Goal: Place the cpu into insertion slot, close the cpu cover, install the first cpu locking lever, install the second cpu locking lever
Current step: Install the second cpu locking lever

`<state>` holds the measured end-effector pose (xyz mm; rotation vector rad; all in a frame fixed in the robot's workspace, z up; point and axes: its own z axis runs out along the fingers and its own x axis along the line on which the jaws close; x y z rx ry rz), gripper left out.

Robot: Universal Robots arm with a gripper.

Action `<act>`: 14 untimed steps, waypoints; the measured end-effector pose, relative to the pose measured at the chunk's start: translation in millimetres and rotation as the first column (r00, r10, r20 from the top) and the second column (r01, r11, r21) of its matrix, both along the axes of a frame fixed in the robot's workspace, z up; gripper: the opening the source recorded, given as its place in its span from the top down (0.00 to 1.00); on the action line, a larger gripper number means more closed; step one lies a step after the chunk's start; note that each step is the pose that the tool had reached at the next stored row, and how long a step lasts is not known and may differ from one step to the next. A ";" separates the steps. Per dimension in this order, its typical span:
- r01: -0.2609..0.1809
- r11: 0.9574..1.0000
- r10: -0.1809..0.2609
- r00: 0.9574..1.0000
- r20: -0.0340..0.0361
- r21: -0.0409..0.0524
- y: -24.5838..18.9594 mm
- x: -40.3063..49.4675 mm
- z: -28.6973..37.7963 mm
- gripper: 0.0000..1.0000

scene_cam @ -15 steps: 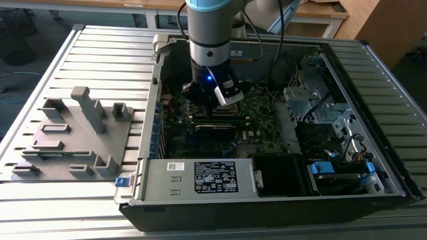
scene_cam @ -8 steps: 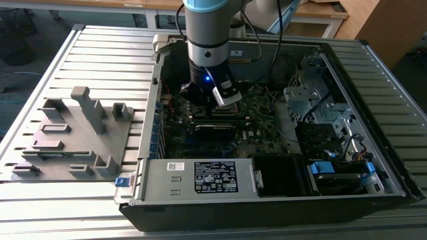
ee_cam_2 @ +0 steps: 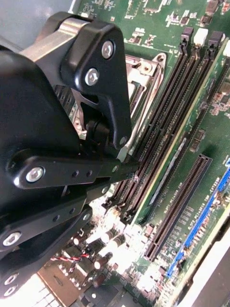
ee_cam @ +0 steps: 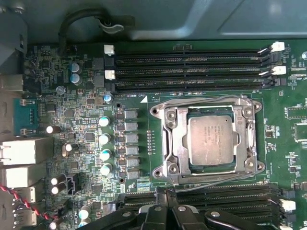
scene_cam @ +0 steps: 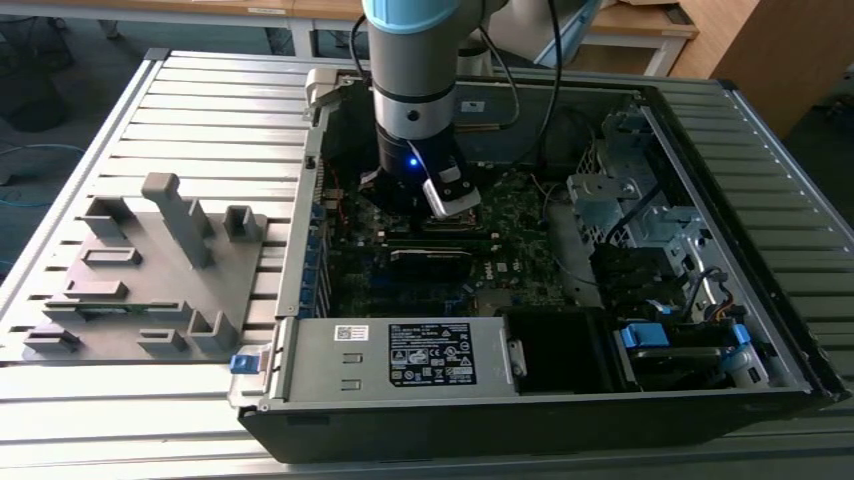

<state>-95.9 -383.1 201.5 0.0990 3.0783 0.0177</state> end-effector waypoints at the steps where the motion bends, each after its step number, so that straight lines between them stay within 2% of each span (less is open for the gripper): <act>1: 0.000 1.000 0.000 1.000 0.000 0.000 0.0 -0.1 -0.4 0.90; 6: 0.000 1.000 0.000 1.000 0.000 0.003 0.0 -0.4 -1.0 0.90; 14: 0.000 1.000 0.000 1.000 0.000 0.022 0.0 -0.5 -1.9 0.90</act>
